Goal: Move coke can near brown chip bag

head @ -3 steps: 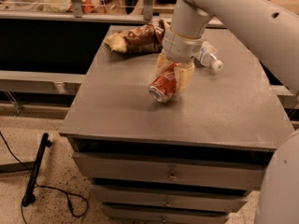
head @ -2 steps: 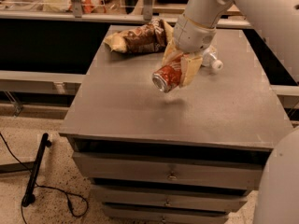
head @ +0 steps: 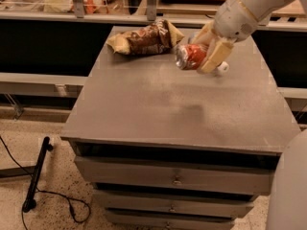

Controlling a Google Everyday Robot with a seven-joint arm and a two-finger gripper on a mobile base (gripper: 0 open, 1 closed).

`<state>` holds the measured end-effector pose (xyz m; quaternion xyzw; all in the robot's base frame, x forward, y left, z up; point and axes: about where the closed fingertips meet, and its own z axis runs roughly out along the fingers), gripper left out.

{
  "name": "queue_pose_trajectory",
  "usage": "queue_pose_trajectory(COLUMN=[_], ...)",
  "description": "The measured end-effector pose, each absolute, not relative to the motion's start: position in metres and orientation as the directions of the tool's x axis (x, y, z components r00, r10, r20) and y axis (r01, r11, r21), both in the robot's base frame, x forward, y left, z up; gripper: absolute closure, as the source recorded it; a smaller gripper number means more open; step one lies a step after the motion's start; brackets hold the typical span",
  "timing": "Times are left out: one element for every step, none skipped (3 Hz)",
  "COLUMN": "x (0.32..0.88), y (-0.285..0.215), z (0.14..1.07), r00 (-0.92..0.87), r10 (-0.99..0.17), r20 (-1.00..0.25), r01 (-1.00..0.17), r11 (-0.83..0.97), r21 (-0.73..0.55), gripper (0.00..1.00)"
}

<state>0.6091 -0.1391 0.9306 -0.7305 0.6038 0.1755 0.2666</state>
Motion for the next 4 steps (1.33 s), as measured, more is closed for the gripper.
queue_pose_trajectory(x=[0.605, 0.592, 0.567, 0.550], y=[-0.169, -0.205, -0.232, -0.244], z=[0.955, 0.972, 0.985, 0.975], r00=[0.114, 0.028, -0.059, -0.190], r10=[-0.722, -0.661, -0.620, -0.557], r20=[-0.682, -0.750, -0.782, -0.809], r01=[-0.979, -0.953, -0.896, -0.815], r11=[0.034, 0.209, 0.379, 0.549], r21=[-0.200, -0.220, -0.233, -0.186], gripper=[1.00, 1.00, 1.00, 1.00])
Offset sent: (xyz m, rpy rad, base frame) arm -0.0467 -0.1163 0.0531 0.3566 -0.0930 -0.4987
